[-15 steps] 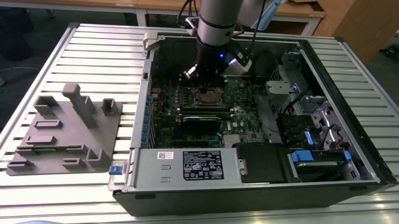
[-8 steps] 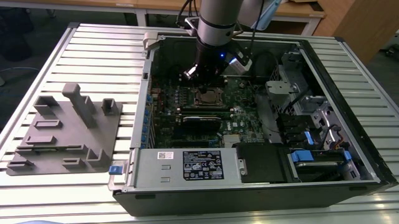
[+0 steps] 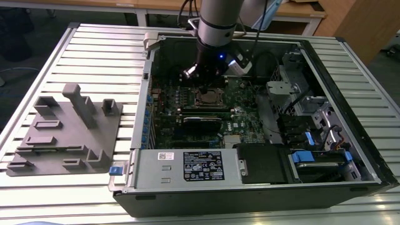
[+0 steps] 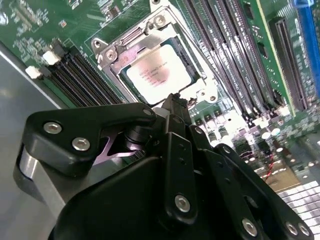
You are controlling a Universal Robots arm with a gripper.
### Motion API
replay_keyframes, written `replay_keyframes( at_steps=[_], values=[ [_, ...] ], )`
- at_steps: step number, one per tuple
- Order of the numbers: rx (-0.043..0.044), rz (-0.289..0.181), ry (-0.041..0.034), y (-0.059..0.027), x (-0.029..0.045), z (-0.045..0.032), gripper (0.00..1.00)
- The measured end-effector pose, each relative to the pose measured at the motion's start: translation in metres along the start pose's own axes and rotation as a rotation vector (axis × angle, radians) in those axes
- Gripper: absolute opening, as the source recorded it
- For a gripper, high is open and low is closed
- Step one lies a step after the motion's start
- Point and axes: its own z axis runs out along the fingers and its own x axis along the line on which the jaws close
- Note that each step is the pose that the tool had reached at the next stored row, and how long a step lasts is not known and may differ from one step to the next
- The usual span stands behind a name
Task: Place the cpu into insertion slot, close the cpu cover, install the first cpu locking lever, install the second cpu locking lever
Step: 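Close the cpu cover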
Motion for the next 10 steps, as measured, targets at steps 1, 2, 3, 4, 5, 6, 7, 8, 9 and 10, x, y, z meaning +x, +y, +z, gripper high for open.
replay_keyframes(
  at_steps=[1, 2, 3, 4, 5, 6, 7, 8, 9, 10],
  values=[
    [-0.0003, 0.017, -0.0011, 0.0000, 0.0000, 0.0001, 0.11],
    [-0.0006, 0.034, -0.0022, 0.0000, 0.0000, 0.0003, 0.11],
    [-0.0010, 0.051, -0.0034, 0.0000, 0.0000, 0.0005, 0.11],
    [-0.0013, 0.068, -0.0044, 0.0000, 0.0000, 0.0006, 0.11],
    [-0.0016, 0.085, -0.0055, -0.0001, 0.0000, 0.0008, 0.11],
    [-0.0020, 0.102, -0.0066, -0.0001, 0.0000, 0.0010, 0.11],
    [-0.0024, 0.119, -0.0078, -0.0001, 0.0000, 0.0011, 0.11],
    [-0.0027, 0.136, -0.0089, -0.0001, 0.0000, 0.0013, 0.11],
    [-0.0030, 0.155, -0.0100, -0.0001, 0.0000, 0.0015, 0.11],
    [-0.0033, 0.172, -0.0111, -0.0001, 0.0000, 0.0016, 0.11]
  ],
)
